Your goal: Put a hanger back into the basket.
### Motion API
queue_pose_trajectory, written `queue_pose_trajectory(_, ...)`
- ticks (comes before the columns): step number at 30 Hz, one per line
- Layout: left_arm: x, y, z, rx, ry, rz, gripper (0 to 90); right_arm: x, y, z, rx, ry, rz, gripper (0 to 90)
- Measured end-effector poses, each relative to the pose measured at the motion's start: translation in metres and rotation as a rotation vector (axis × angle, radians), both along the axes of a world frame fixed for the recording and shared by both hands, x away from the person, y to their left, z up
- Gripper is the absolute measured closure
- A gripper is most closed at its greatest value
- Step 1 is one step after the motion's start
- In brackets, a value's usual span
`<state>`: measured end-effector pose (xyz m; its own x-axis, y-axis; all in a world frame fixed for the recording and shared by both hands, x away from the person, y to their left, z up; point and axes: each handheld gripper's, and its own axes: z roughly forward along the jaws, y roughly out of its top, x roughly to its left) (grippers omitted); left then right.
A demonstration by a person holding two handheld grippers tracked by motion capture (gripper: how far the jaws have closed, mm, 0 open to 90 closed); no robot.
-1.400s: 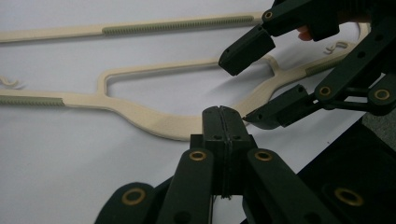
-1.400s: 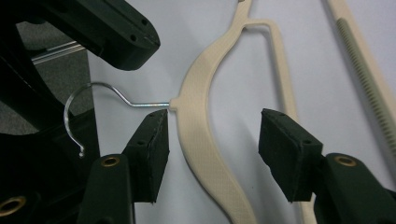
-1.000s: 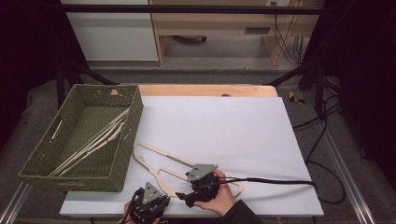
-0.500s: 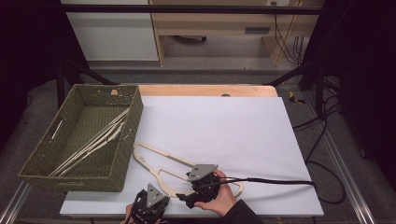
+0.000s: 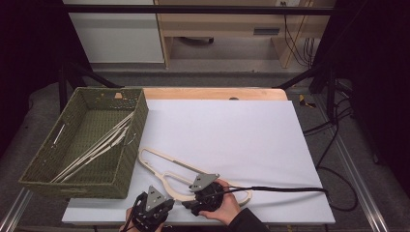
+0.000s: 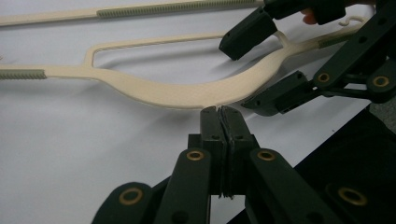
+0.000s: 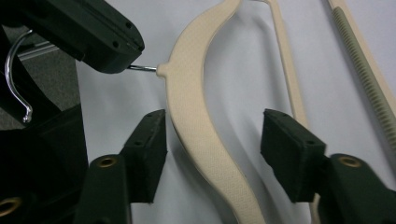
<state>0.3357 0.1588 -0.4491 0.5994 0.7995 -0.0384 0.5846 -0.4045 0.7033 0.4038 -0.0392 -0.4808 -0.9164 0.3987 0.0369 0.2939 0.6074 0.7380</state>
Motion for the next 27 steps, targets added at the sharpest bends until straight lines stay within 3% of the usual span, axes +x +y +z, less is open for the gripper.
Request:
queue_pose_trajectory(6, 0.000, 0.001, 0.004, -0.014, -0.001, -0.013, 90.0, -0.001, 0.001, -0.001, -0.011, -0.020, 0.041, 60.2)
queue_pose_trajectory(9, 0.000, 0.000, 0.005, -0.019, 0.008, -0.033, 90.0, -0.001, 0.001, -0.002, -0.017, -0.035, 0.059, 62.1)
queue_pose_trajectory(12, -0.001, 0.000, 0.004, -0.025, -0.008, -0.036, 90.0, 0.000, 0.001, -0.001, -0.018, -0.041, 0.098, 65.5)
queue_pose_trajectory(15, -0.002, 0.005, 0.010, -0.047, -0.049, -0.035, 89.6, 0.000, 0.000, 0.000, -0.024, -0.054, 0.096, 66.8)
queue_pose_trajectory(19, -0.002, 0.017, 0.023, -0.087, -0.111, -0.019, 71.1, 0.000, -0.002, 0.006, -0.023, -0.070, 0.117, 68.3)
queue_pose_trajectory(24, -0.001, 0.038, 0.036, -0.153, -0.222, -0.006, 50.9, -0.001, -0.007, 0.016, 0.001, -0.094, 0.112, 71.3)
queue_pose_trajectory(27, 0.002, 0.051, 0.040, -0.197, -0.240, 0.000, 41.4, -0.001, -0.010, 0.025, 0.017, -0.106, 0.111, 73.5)
